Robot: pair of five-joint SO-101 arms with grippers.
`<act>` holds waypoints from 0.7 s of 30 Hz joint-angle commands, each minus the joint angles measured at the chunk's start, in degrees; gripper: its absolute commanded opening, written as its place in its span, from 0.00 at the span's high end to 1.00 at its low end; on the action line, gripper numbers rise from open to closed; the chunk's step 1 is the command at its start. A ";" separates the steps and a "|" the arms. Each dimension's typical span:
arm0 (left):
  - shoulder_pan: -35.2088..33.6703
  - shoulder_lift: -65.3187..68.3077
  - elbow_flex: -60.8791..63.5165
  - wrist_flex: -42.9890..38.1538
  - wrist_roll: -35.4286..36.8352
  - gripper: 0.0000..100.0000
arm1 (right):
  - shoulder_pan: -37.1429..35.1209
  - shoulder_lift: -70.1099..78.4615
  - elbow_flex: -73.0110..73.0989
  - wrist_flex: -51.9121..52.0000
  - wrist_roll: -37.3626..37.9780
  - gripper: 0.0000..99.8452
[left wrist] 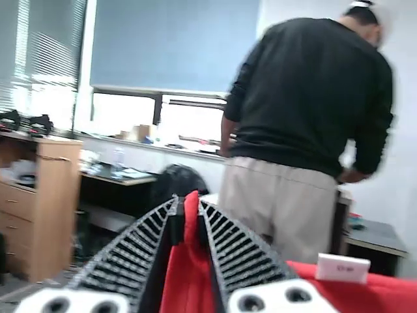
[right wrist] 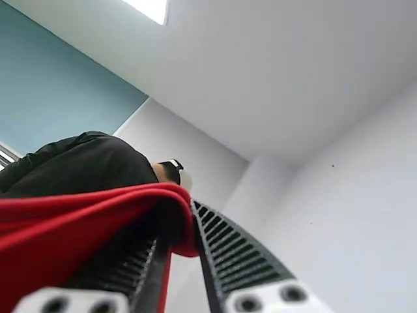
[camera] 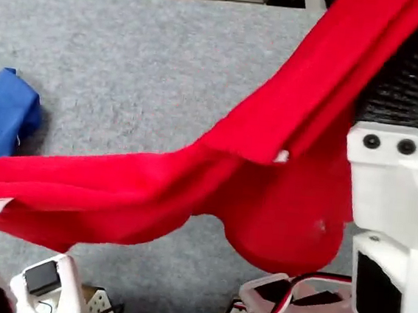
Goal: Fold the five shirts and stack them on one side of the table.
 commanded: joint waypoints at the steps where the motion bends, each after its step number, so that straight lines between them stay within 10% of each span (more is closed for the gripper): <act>1: -4.84 1.89 0.00 -1.05 -0.53 0.98 | -0.22 0.13 -0.31 0.26 0.44 1.00; 21: -7.91 7.34 0.09 -4.84 -8.00 0.98 | 3.82 0.13 -0.66 0.18 0.18 1.00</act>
